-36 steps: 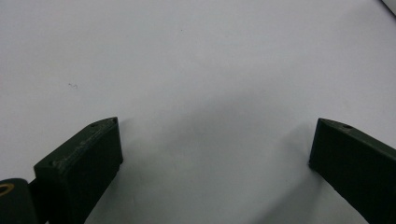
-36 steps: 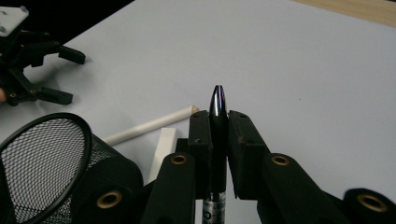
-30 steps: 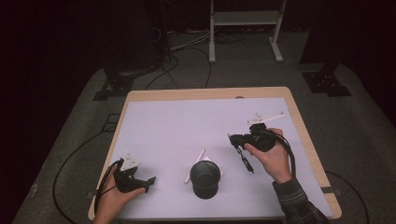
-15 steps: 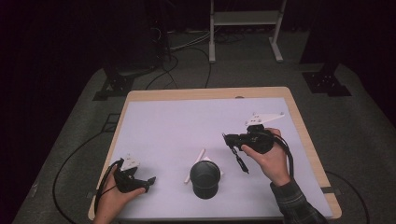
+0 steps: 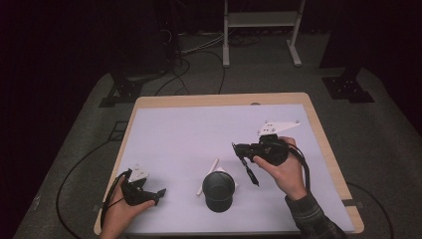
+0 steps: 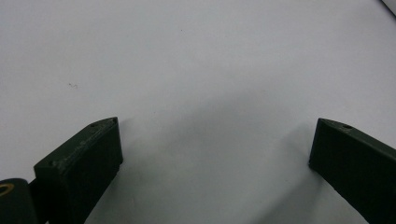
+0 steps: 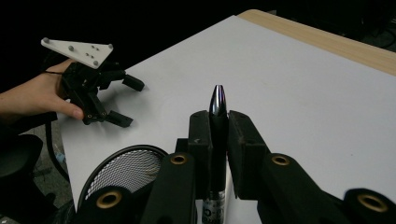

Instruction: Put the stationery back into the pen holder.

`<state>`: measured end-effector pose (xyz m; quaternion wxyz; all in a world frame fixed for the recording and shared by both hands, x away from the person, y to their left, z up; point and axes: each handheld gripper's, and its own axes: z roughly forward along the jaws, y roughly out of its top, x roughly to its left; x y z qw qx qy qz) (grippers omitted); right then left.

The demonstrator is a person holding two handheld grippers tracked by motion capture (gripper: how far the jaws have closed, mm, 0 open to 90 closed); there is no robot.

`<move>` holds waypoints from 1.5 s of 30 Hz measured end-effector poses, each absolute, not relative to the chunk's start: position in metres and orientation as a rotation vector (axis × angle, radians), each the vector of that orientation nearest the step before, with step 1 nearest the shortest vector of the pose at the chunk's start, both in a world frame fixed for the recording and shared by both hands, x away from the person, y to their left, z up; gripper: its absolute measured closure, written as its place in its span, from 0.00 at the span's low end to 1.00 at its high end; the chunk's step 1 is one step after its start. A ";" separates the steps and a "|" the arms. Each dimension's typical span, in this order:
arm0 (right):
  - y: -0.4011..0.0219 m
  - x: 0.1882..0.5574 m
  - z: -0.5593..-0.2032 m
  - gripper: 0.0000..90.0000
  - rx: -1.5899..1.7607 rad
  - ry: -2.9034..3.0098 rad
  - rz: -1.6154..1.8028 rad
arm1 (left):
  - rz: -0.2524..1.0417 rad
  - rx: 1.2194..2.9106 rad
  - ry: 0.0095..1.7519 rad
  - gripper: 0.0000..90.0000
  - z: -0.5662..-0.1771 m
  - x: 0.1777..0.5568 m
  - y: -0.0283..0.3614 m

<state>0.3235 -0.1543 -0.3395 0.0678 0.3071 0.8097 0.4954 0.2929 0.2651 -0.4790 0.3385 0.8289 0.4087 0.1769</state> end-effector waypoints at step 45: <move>-0.119 0.294 -0.311 0.88 0.705 2.422 1.622 | 0.465 2.161 1.060 0.02 -0.479 0.293 0.265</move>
